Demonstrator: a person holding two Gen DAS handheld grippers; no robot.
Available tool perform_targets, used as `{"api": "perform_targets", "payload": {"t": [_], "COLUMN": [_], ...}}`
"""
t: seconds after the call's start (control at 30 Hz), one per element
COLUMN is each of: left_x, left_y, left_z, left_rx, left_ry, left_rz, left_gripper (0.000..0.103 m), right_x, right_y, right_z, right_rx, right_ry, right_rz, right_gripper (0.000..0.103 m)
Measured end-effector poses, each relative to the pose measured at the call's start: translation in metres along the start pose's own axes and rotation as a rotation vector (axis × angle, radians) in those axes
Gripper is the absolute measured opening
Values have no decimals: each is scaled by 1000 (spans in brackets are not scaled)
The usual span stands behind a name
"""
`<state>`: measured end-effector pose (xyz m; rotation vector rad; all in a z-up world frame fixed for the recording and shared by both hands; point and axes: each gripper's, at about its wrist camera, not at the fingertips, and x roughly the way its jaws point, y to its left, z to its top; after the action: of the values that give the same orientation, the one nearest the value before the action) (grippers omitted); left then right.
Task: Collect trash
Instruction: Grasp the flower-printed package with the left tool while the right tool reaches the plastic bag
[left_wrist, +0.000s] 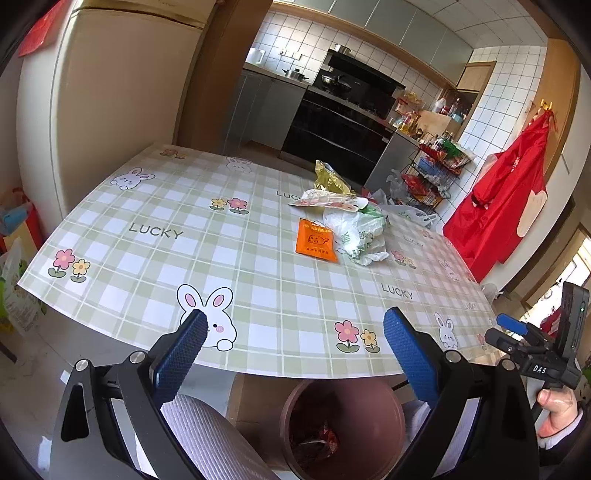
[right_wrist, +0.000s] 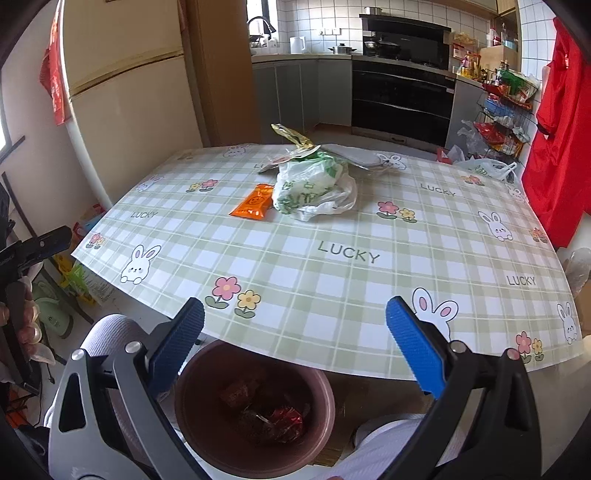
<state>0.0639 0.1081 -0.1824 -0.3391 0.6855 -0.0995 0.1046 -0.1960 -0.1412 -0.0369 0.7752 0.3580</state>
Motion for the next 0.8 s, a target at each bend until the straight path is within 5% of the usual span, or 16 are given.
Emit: {"api": "perform_targets", "payload": {"t": [0.43,0.6,0.8], "left_x": [79,152,251], "left_y": [-33,-59,-67], "left_z": [43,70,106], "left_rx": [132,384,590], "left_ry": [40,51,58], "left_rz": [0,71,152], "left_gripper": [94,94,73], "right_x": [47,79,113], "right_y": [-41,-57,-79], "right_z": [24,39,60], "right_rx": [40,56,73], "right_ry": [24,43,73], "right_rz": [-42,-30,-38], "right_gripper": [97,97,97]}}
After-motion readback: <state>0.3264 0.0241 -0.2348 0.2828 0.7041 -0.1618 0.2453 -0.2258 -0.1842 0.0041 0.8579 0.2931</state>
